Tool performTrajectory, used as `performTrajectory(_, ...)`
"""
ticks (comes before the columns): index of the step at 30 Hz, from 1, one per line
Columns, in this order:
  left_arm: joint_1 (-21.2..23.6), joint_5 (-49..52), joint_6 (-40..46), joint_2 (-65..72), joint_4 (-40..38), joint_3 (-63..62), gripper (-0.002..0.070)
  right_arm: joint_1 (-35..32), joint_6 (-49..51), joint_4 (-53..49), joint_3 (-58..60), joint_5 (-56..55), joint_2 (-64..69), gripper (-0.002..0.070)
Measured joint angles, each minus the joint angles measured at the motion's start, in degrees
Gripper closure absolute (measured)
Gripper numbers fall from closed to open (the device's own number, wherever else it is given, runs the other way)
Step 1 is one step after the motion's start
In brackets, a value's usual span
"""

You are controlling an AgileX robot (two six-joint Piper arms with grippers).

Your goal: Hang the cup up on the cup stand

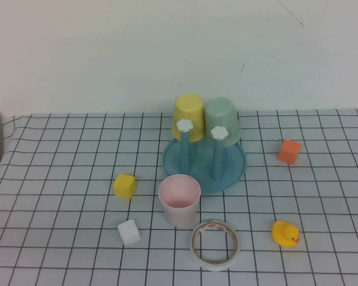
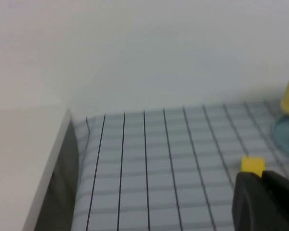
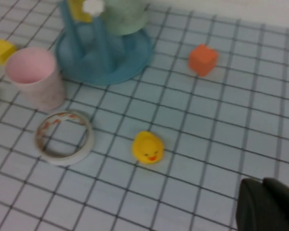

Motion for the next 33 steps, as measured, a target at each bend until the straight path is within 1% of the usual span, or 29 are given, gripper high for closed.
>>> performTrajectory(5, 0.00, 0.25, 0.04, 0.10, 1.26, 4.98, 0.0676, 0.00, -13.28, 12.10, -2.90, 2.23, 11.41, 0.0678)
performTrajectory(8, 0.00, -0.16, 0.04, 0.10, 0.58, 5.37, 0.0676, 0.70, -18.38, 16.24, -3.68, 1.14, 19.21, 0.0678)
performTrajectory(12, 0.00, -0.77, 0.04, 0.10, -0.68, 5.37, 0.0677, 3.45, -23.07, 22.13, -4.67, -1.66, 29.56, 0.0678)
performTrajectory(15, 0.00, -1.86, 0.04, 0.10, -0.93, 5.37, 0.0677, 8.15, -26.33, 28.37, -6.85, -3.19, 37.30, 0.0678)
performTrajectory(18, 0.00, -3.08, 0.04, 0.10, -1.15, 5.37, 0.0677, 15.13, -29.85, 33.79, -10.48, -5.97, 43.58, 0.0677)
performTrajectory(19, 0.00, -3.45, 0.04, 0.10, -1.15, 5.37, 0.0677, 20.76, -30.72, 35.48, -14.05, -8.72, 47.99, 0.0677)
performTrajectory(22, 0.00, -3.45, 0.04, 0.10, -1.15, 5.37, 0.0677, 27.12, -31.20, 36.19, -20.27, -11.32, 54.33, 0.0677)
performTrajectory(24, 0.00, -3.45, 0.04, 0.10, -1.15, 5.37, 0.0677, 29.89, -31.29, 35.82, -25.00, -11.45, 58.25, 0.0677)
performTrajectory(27, 0.00, -3.55, 0.04, 0.10, -1.15, 5.37, 0.0677, 31.85, -31.42, 32.99, -33.02, -10.87, 63.82, 0.0676)
performTrajectory(29, 0.00, -4.16, 0.04, 0.10, -1.15, 5.37, 0.0677, 32.32, -30.48, 29.42, -37.47, -9.22, 66.58, 0.0661)
performTrajectory(31, 0.00, -4.73, 0.04, 0.10, -1.15, 5.37, 0.0676, 32.58, -27.70, 24.04, -41.92, -6.90, 69.24, 0.0608)
performTrajectory(33, 0.00, -5.00, 0.04, 0.10, -1.15, 5.37, 0.0677, 32.71, -23.60, 18.05, -45.31, -4.96, 71.35, 0.0510)
